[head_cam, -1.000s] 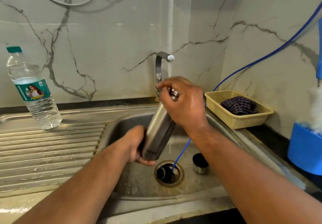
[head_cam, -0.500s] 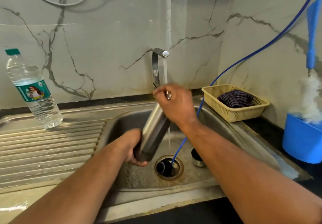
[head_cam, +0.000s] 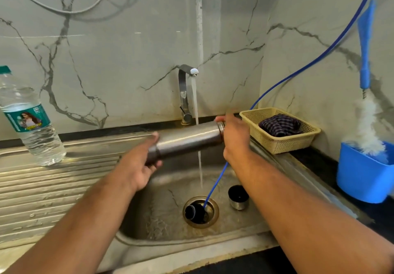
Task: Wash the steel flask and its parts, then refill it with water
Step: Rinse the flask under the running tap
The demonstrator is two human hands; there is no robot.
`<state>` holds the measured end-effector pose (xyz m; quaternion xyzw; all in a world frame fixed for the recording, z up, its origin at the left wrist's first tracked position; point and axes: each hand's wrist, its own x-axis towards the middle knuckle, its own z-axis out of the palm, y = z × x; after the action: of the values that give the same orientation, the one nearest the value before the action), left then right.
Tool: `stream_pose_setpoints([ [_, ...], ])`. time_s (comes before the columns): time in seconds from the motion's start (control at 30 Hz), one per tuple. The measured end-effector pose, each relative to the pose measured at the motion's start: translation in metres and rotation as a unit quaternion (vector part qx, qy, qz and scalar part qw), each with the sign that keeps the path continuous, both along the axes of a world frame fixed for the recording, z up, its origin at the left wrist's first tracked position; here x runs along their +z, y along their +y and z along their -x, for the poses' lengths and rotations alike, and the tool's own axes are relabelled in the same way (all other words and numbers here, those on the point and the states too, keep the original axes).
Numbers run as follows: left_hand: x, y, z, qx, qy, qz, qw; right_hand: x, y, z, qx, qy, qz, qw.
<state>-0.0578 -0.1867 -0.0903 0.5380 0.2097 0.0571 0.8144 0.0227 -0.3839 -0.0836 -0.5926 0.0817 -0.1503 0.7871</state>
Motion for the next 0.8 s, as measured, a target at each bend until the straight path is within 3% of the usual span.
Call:
stream_pose_setpoints([
  [0.07, 0.012, 0.0, 0.003, 0.075, -0.079, -0.039, 0.993, -0.018, 0.004, 0.001, 0.1, 0.126, -0.019, 0.987],
  [0.13, 0.026, -0.001, 0.008, 0.123, -0.137, -0.122, 0.975, -0.032, 0.009, 0.006, 0.262, 0.213, -0.002, 0.941],
  [0.2, 0.032, -0.005, 0.015, 0.138, -0.173, -0.203, 0.954, -0.04, 0.019, 0.012, 0.387, 0.263, 0.032, 0.883],
  [0.27, 0.032, -0.01, 0.02, 0.126, -0.194, -0.27, 0.935, -0.046, 0.028, 0.018, 0.441, 0.282, 0.071, 0.849],
  [0.43, 0.024, -0.024, 0.023, 0.066, -0.238, -0.408, 0.879, -0.051, 0.038, 0.026, 0.476, 0.243, 0.235, 0.812],
  [0.7, 0.021, -0.022, 0.02, 0.047, -0.264, -0.452, 0.851, -0.034, 0.026, 0.018, 0.449, 0.141, 0.345, 0.812],
  [0.8, 0.016, -0.016, 0.014, 0.05, -0.239, -0.475, 0.845, -0.013, 0.02, 0.024, 0.492, 0.06, 0.332, 0.803],
])
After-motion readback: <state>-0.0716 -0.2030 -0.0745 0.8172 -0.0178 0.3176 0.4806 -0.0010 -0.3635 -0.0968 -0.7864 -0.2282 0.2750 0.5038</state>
